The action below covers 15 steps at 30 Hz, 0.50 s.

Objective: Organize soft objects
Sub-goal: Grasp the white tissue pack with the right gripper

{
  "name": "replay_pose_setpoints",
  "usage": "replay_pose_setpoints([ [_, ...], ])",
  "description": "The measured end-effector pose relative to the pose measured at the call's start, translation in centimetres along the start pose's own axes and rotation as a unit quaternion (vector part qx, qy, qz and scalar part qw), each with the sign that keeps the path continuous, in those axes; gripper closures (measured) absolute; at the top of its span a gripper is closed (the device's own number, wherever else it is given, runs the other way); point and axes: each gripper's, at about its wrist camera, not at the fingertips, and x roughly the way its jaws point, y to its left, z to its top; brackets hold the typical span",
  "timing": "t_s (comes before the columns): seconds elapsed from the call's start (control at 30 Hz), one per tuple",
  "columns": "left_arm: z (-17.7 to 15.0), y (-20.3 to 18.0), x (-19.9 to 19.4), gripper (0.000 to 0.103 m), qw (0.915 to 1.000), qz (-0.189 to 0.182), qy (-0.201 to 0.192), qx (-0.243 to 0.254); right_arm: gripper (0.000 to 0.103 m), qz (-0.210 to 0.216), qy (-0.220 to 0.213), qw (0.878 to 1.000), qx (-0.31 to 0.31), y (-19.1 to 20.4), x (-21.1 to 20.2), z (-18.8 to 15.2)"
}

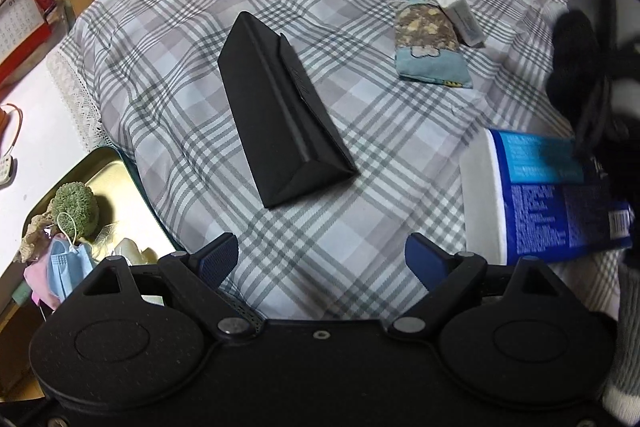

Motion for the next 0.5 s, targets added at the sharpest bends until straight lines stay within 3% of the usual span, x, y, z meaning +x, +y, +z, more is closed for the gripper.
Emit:
replay_pose_setpoints([
  [0.23,0.9,0.5,0.4,0.015,1.0000,-0.003,-0.002,-0.006,0.002,0.027,-0.001,0.999,-0.023,2.0,2.4,0.3],
  [0.5,1.9,1.1,1.3,0.015,0.9999,-0.008,0.002,-0.014,0.003,0.008,0.032,0.998,-0.056,1.7,5.7,-0.7],
])
